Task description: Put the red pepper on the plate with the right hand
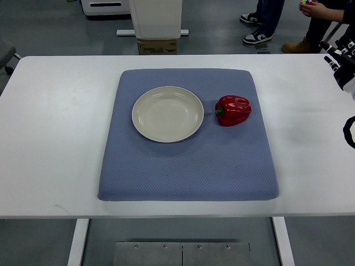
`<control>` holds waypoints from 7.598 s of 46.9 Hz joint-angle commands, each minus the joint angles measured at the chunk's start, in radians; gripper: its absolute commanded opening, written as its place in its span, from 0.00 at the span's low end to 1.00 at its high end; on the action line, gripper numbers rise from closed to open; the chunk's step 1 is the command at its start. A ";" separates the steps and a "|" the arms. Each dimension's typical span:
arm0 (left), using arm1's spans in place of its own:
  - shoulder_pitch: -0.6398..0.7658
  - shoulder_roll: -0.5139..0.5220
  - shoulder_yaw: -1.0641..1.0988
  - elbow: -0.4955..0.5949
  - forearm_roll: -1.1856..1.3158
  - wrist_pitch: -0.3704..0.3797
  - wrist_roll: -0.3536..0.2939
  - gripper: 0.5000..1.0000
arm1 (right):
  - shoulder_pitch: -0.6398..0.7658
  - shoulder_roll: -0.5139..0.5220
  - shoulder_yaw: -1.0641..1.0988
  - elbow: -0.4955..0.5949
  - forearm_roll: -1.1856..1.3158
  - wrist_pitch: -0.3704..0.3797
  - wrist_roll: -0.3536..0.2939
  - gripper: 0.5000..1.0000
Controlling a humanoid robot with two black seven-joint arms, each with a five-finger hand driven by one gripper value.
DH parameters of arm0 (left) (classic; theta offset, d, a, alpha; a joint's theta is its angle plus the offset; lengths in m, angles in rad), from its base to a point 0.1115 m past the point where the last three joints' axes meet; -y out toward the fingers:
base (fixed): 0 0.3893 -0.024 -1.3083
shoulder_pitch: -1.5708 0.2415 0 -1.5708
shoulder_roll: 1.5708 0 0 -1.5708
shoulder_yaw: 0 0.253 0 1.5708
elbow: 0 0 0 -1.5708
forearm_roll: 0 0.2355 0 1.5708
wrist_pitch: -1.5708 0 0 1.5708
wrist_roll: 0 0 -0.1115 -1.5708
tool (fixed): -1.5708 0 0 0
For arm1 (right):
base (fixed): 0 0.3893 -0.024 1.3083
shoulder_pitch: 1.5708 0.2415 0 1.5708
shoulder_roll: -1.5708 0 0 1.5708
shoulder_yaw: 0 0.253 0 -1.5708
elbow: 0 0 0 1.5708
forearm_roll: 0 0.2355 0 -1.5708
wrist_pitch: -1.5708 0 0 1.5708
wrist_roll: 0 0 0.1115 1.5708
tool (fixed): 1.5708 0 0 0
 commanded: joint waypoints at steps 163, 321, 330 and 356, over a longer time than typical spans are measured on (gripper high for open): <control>0.003 0.000 0.001 -0.001 -0.001 0.000 0.002 1.00 | 0.342 0.025 -1.061 0.528 -0.759 -0.436 0.178 0.99; 0.003 0.000 0.001 -0.001 -0.001 -0.002 0.002 1.00 | 0.226 0.310 -0.397 0.621 -0.606 -0.460 0.009 1.00; 0.003 0.000 0.001 -0.001 -0.001 -0.002 0.002 1.00 | 0.167 0.309 -0.383 0.624 -0.607 -0.460 0.011 1.00; 0.003 0.000 0.001 -0.001 -0.001 -0.002 0.002 1.00 | -0.020 0.290 -0.118 0.623 -0.376 -0.238 0.014 1.00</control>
